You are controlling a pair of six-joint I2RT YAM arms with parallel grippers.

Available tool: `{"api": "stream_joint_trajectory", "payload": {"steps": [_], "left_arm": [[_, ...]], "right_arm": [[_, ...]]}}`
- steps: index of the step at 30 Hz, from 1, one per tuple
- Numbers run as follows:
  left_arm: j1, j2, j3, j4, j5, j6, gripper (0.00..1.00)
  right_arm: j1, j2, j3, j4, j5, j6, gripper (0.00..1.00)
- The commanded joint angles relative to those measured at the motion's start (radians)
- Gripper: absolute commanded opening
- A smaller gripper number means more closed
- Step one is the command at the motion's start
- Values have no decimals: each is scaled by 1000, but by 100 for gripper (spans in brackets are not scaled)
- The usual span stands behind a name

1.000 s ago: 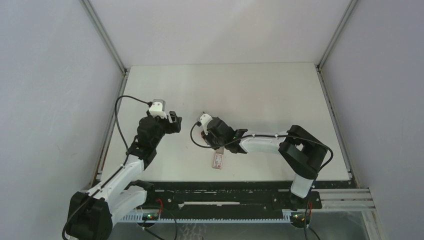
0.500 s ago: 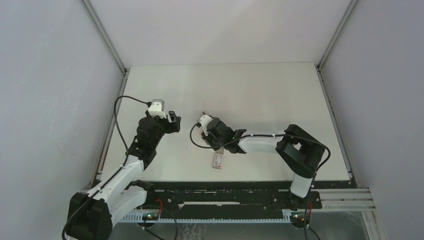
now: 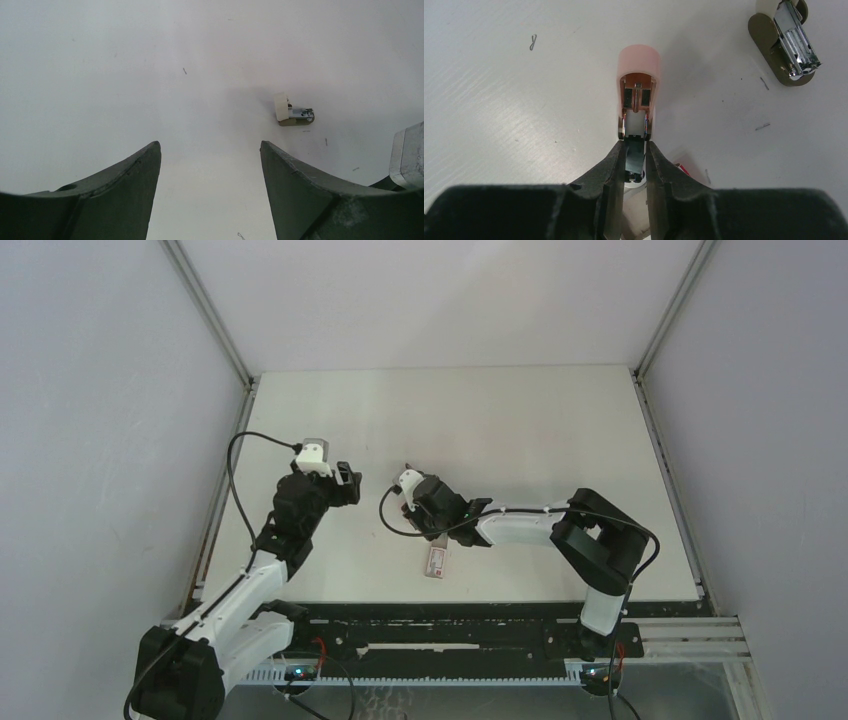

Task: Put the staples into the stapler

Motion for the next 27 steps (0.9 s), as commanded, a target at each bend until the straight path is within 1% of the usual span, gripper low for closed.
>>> {"api": "stream_joint_trajectory", "payload": {"steps": [1, 7, 12, 16, 22, 27], "left_arm": [[6, -28, -23, 31, -16, -14, 77], [5, -29, -25, 33, -16, -14, 77], [5, -27, -25, 34, -18, -16, 77], [5, -28, -29, 38, -17, -19, 77], [5, -8, -35, 74, 72, -28, 77], [6, 25, -39, 116, 158, -41, 77]], "right_arm": [[-3, -7, 33, 23, 0, -5, 22], [-4, -18, 32, 21, -9, -3, 27], [-15, -36, 33, 12, -27, 14, 26], [-40, -80, 33, -17, -63, 42, 25], [-118, -125, 33, -72, -230, 86, 27], [-190, -98, 33, -71, -387, 130, 27]]}}
